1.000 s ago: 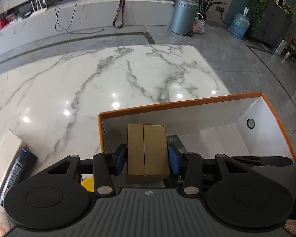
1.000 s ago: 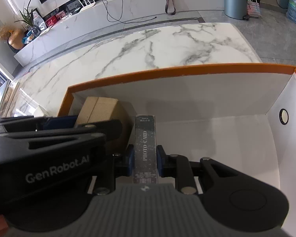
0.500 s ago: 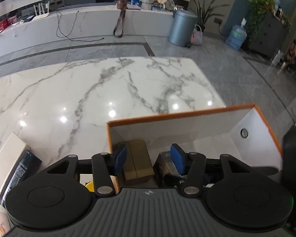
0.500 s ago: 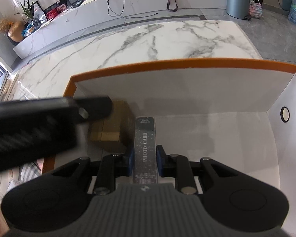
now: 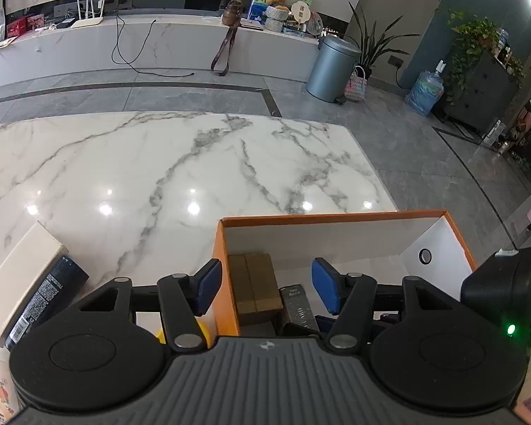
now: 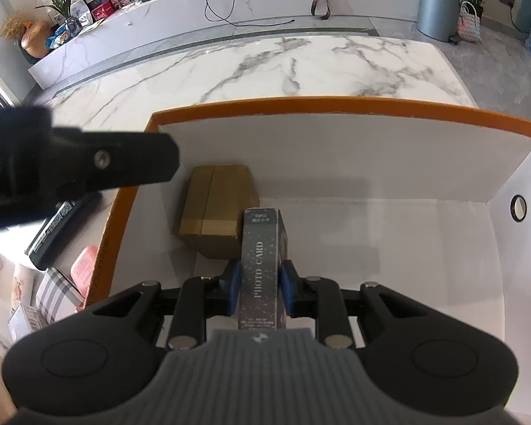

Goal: Organize rigid objects
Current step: 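Release the brown box into the orange box with left gripper while right carries card box, then lower the photo card box into the orange box and open the right gripper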

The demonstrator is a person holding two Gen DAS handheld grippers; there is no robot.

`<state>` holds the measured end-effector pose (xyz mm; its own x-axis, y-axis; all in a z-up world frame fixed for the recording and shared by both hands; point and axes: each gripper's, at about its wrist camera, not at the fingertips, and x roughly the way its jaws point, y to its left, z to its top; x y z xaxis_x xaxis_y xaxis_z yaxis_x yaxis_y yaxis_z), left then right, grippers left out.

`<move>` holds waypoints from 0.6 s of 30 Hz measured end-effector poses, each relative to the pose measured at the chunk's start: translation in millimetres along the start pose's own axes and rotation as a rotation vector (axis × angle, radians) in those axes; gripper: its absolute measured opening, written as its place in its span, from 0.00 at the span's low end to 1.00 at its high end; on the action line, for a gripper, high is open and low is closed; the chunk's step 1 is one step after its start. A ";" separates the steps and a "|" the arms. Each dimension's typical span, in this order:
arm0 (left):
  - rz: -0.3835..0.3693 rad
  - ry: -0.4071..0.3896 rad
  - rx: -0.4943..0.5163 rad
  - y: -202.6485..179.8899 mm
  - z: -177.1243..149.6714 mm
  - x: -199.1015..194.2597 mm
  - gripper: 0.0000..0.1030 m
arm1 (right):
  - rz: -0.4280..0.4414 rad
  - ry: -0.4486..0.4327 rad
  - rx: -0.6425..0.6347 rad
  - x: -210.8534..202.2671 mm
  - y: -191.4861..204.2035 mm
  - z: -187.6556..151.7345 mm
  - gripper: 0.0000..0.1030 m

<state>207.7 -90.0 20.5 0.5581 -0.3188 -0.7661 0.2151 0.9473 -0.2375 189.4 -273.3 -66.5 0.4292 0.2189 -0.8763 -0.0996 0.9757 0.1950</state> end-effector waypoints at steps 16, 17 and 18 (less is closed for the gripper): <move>0.008 0.012 -0.055 18.9 -8.1 -6.5 0.69 | 0.023 -0.013 0.021 -10.2 7.8 -1.0 0.32; 0.009 0.012 -0.057 20.2 -8.6 -7.3 0.69 | 0.020 -0.018 0.016 -11.0 7.4 -0.4 0.34; 0.011 0.012 -0.056 21.3 -9.3 -8.1 0.69 | 0.014 -0.022 0.010 -12.2 9.0 -0.4 0.34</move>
<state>200.3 -67.0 16.0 0.5505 -0.3079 -0.7760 0.1632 0.9513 -0.2616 182.8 -267.2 -54.2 0.4476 0.2326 -0.8634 -0.0970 0.9725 0.2117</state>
